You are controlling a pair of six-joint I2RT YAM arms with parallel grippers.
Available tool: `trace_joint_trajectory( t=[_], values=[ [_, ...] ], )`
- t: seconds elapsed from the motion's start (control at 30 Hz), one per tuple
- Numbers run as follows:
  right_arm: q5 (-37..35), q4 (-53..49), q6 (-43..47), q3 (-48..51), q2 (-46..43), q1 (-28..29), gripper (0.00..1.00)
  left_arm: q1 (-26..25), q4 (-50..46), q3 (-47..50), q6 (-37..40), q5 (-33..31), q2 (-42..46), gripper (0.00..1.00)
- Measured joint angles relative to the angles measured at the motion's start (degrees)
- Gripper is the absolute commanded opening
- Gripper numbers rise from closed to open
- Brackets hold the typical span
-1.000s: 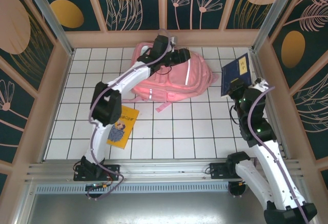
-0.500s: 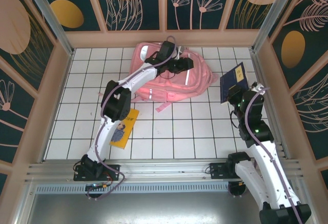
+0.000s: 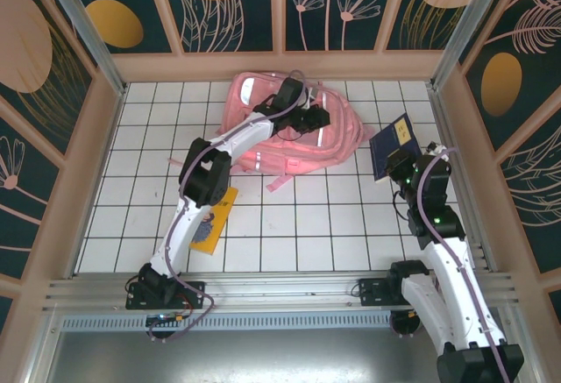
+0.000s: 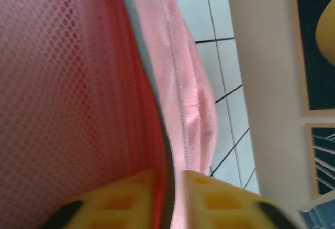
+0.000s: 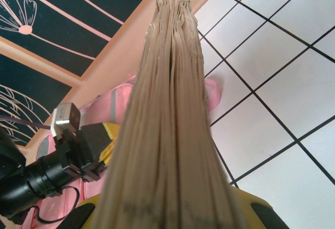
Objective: Pack the student bag
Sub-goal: Open the student bag at the top-center of the table, then place the book in the student bag.
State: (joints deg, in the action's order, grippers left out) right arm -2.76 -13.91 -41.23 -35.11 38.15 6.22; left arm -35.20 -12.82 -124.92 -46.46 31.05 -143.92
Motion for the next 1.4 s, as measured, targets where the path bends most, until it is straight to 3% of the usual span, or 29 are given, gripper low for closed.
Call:
trace_joint_trajectory(
  t=[0.27,0.53,0.73,0.87,1.1,1.27,1.4],
  values=[
    [1.6,0.1,0.3,0.5,0.5,-1.2,0.0,-0.1,-7.2,-4.5,4.8,-2.4,0.7,0.0],
    [7.2,0.0,0.5,-1.9,4.1,-3.0,0.0,1.4,-16.6,-2.5,11.0,-4.6,15.1,0.0],
    [21.1,3.8,-1.9,-3.0,10.3,-8.3,0.0,5.2,-20.3,1.6,13.9,-1.6,27.8,0.0],
    [33.0,11.3,-6.1,-1.7,14.0,-10.2,0.0,6.9,-21.5,4.3,15.4,2.9,30.9,0.0],
    [44.0,17.9,-8.0,-2.1,21.2,-2.5,0.0,7.5,-21.2,6.6,16.3,11.8,31.2,0.0],
    [46.7,20.7,-7.6,-3.4,26.2,4.0,0.0,7.8,-19.4,7.1,16.0,16.2,31.2,0.0],
    [46.5,25.3,-8.7,-4.2,32.2,6.1,0.0,7.8,-17.7,7.9,15.0,18.7,31.3,0.0]
  ],
)
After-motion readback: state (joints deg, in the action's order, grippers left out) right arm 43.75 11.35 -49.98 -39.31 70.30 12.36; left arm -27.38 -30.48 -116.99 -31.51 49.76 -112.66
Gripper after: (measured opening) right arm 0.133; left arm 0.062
